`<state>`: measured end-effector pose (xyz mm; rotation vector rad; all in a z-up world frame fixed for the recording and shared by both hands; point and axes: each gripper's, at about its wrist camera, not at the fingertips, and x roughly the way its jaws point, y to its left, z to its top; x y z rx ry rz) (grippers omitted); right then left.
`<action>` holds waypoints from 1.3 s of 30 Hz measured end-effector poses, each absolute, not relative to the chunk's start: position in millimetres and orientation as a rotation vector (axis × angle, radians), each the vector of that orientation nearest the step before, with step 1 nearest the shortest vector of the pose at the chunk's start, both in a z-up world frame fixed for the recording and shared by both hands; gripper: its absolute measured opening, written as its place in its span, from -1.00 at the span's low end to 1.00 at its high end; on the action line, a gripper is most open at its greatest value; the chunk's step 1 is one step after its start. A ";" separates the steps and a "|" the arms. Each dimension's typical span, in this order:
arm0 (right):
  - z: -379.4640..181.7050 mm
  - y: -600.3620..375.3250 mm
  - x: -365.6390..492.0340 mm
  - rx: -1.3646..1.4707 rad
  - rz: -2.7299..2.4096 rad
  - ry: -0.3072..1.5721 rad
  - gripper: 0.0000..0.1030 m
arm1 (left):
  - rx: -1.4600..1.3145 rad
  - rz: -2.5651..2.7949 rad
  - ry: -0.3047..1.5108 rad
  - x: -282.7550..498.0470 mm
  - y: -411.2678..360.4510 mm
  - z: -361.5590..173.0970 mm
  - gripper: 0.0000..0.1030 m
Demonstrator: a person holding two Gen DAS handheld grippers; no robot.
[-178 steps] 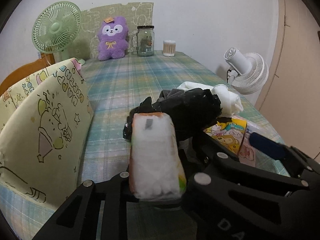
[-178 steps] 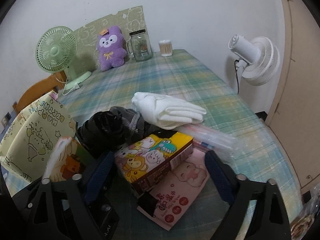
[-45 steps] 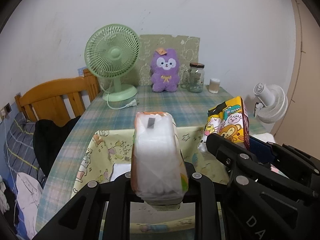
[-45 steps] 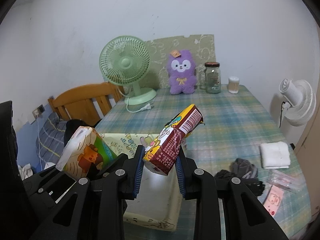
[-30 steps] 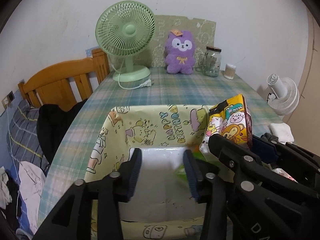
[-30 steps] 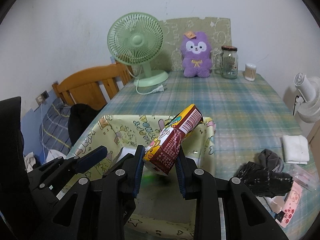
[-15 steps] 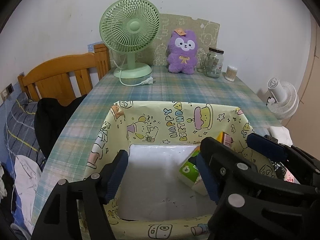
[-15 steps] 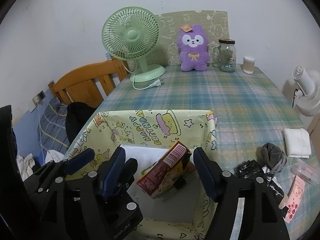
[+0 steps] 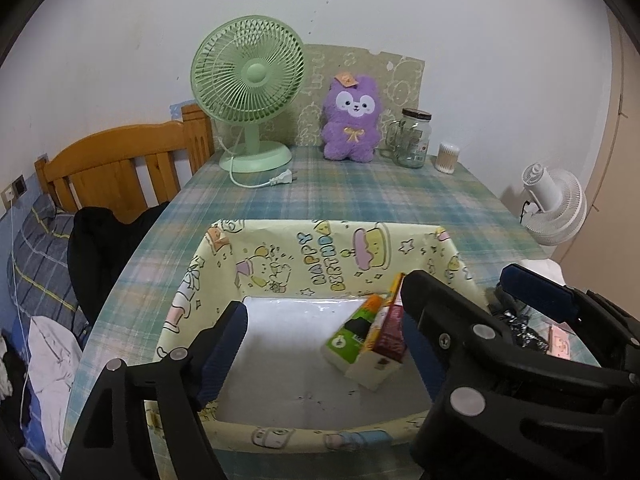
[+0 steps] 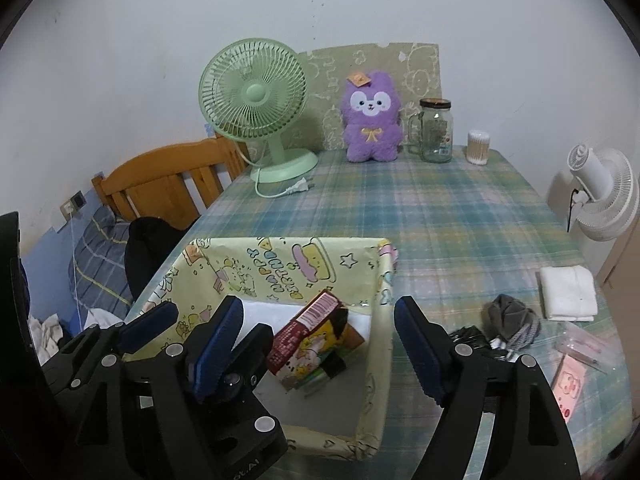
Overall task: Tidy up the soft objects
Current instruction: 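Withdraw both grippers from the yellow box toward the remaining items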
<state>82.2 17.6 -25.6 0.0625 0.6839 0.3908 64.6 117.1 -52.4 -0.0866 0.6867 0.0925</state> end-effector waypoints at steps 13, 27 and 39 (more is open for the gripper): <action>-4.4 -12.9 67.3 0.081 0.341 0.614 0.70 | -0.041 0.075 0.624 53.9 87.8 -30.4 0.76; 9.3 -51.6 54.7 0.093 0.300 0.562 0.80 | -0.012 0.042 0.599 48.9 51.3 -17.1 0.89; 23.3 -85.1 40.9 0.091 0.272 0.510 0.92 | 0.019 0.040 0.541 39.7 18.7 -3.0 0.99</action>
